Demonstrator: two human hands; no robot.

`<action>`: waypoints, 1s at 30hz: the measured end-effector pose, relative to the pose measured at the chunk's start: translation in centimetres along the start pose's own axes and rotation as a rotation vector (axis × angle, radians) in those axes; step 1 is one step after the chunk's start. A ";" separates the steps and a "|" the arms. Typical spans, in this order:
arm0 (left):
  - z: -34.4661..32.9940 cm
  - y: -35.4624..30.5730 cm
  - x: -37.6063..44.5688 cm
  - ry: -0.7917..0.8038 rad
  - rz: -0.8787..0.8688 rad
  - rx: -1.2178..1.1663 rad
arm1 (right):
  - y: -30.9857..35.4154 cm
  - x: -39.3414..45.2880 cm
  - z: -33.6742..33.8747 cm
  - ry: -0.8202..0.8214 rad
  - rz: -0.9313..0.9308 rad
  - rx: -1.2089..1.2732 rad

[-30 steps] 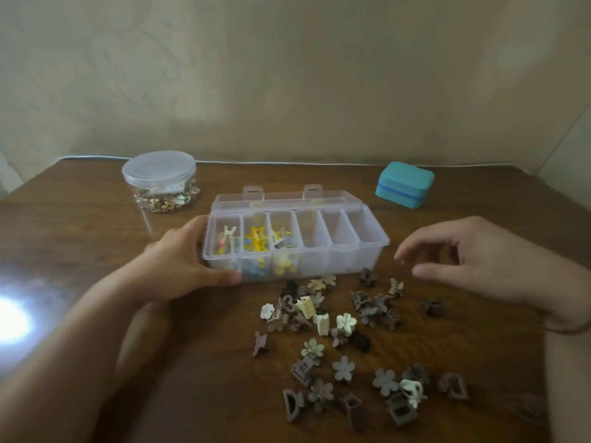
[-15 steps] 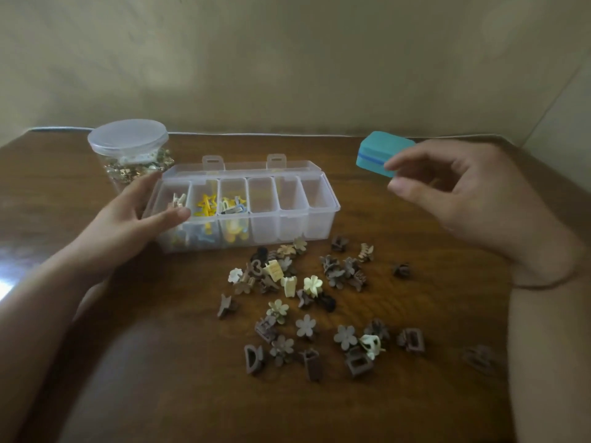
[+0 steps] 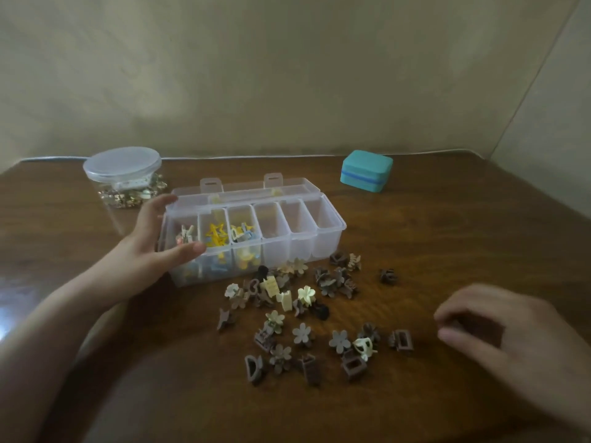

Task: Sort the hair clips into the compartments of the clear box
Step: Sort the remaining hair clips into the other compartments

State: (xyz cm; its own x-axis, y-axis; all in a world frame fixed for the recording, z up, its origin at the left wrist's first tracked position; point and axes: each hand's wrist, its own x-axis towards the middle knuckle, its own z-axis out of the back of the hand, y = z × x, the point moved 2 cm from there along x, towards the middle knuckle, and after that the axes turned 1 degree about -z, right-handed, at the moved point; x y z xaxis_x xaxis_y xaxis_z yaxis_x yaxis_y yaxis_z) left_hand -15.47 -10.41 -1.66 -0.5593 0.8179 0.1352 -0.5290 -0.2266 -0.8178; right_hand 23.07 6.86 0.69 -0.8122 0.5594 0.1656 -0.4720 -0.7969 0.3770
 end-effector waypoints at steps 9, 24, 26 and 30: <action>-0.7 -0.3 -0.2 0.062 -0.027 0.001 | 10.2 15.7 -2.2 -0.224 0.288 0.309; -0.1 1.1 0.9 -0.023 -0.141 -0.041 | 8.5 12.6 -1.0 0.156 0.267 -0.394; 0.0 1.4 1.2 -0.020 -0.138 -0.042 | 8.8 12.7 -2.0 0.177 0.270 -0.422; 0.0 1.4 1.2 -0.015 -0.136 -0.046 | 8.7 12.9 -3.6 0.240 0.285 -0.457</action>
State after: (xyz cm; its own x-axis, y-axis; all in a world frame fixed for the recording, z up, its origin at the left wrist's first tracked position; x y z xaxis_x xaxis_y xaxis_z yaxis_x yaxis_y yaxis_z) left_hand -16.92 -9.74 -2.61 -0.4944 0.8313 0.2542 -0.5710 -0.0901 -0.8160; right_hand 7.27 6.36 2.82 -0.9586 0.2834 -0.0282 -0.2798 -0.9557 -0.0916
